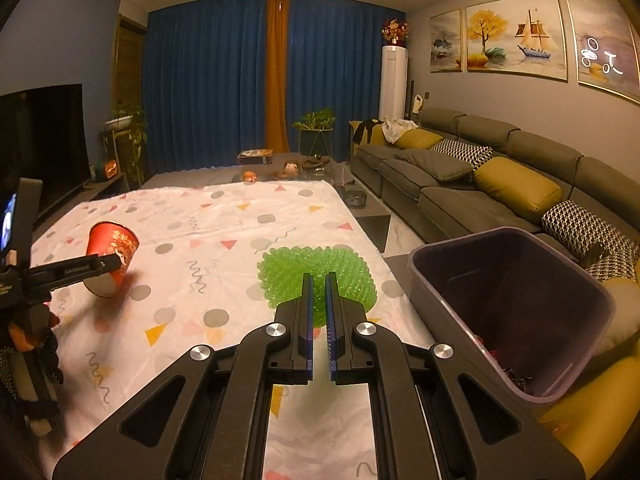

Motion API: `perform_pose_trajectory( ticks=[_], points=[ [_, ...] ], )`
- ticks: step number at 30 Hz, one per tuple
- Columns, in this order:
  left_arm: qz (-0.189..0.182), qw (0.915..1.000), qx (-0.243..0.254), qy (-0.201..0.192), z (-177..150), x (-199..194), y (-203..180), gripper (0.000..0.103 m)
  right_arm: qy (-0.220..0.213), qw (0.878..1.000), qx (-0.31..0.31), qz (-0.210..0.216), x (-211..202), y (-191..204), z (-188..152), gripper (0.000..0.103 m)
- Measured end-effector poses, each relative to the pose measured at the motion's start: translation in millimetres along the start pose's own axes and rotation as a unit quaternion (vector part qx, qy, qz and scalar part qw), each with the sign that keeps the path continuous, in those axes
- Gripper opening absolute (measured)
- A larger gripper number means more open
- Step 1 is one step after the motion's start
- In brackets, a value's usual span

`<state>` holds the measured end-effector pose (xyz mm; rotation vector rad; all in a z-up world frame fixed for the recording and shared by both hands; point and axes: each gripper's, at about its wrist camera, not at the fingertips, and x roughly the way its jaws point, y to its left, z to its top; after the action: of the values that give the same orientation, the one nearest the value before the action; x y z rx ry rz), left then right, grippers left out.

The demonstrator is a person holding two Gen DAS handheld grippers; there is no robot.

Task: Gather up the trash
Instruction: 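Carry the green mesh and red cup over the grey bin and open both grippers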

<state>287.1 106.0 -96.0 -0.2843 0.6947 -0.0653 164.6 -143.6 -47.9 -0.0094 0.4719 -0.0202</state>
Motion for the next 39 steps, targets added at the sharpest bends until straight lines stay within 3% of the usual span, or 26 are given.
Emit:
perform_pose_trajectory(
  ticks=[11, 18, 24, 28, 32, 39],
  points=[
    [-0.071, 0.9923, 0.084, -0.056, -11.0, -70.8, -80.1, 0.06, -0.049, 0.998, 0.022, -0.014, -39.7, -26.7, 12.1, 0.006],
    [-0.149, 0.9781, 0.135, -0.055, -27.2, -86.9, -153.2, 0.06, -0.071, 0.995, 0.047, -0.045, -60.5, -68.4, 10.7, 0.006],
    [-0.224, 0.9592, 0.167, -0.04, -42.6, -77.4, -220.4, 0.06, -0.074, 0.991, 0.08, -0.073, -69.3, -119.7, 1.7, 0.006],
    [-0.269, 0.9474, 0.173, -0.013, -52.5, -56.3, -260.8, 0.06, -0.065, 0.99, 0.105, -0.07, -62.3, -150.0, -6.6, 0.006],
    [-0.291, 0.9385, 0.185, 0.014, -63.6, -32.1, -289.5, 0.06, -0.054, 0.989, 0.12, -0.069, -51.7, -169.8, -16.0, 0.007],
    [-0.307, 0.931, 0.19, 0.056, -77.7, 3.3, -316.0, 0.061, -0.033, 0.988, 0.133, -0.077, -37.3, -183.9, -27.5, 0.007]
  ],
)
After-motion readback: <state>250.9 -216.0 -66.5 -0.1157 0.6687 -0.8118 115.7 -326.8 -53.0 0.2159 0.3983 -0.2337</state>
